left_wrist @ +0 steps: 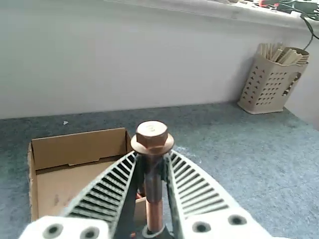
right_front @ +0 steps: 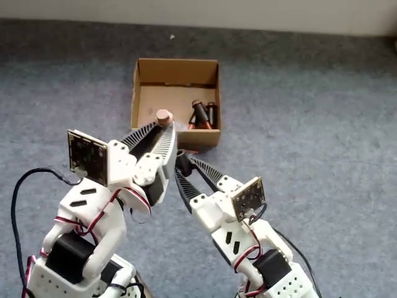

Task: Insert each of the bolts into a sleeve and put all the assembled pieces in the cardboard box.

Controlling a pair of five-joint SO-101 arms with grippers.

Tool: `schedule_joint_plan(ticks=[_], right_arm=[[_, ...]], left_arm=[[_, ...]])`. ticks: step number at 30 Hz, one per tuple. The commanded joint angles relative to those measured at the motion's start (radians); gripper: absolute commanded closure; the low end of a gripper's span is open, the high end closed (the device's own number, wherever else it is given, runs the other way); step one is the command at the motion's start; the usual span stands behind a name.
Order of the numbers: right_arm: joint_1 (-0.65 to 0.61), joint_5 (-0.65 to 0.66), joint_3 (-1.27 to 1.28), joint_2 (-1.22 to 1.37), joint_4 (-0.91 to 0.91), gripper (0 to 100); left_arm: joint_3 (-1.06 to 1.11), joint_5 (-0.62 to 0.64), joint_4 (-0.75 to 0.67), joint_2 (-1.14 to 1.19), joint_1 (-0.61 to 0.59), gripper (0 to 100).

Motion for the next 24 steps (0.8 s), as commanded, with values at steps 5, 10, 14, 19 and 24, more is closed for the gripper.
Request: schedule_joint_plan(ticks=[5, 10, 14, 19, 24], right_arm=[[-0.015, -0.011, 0.101, -0.018, -0.116, 99.5], [-0.016, -0.008, 0.101, -0.018, -0.171, 99.5], [-0.015, -0.006, 0.101, -0.018, -0.208, 99.5], [-0.016, -0.005, 0.101, -0.018, -0.248, 99.5], [-0.019, -0.005, 0.101, -0.018, -0.254, 99.5]], left_arm=[[-0.079, 0.008, -0.028, -0.012, 0.044, 99], [-0.102, 0.008, -0.031, -0.013, 0.044, 99], [-0.131, 0.008, -0.031, -0.013, 0.044, 99], [-0.153, 0.008, -0.031, -0.013, 0.044, 99], [-0.157, 0.008, -0.031, -0.013, 0.044, 99]])
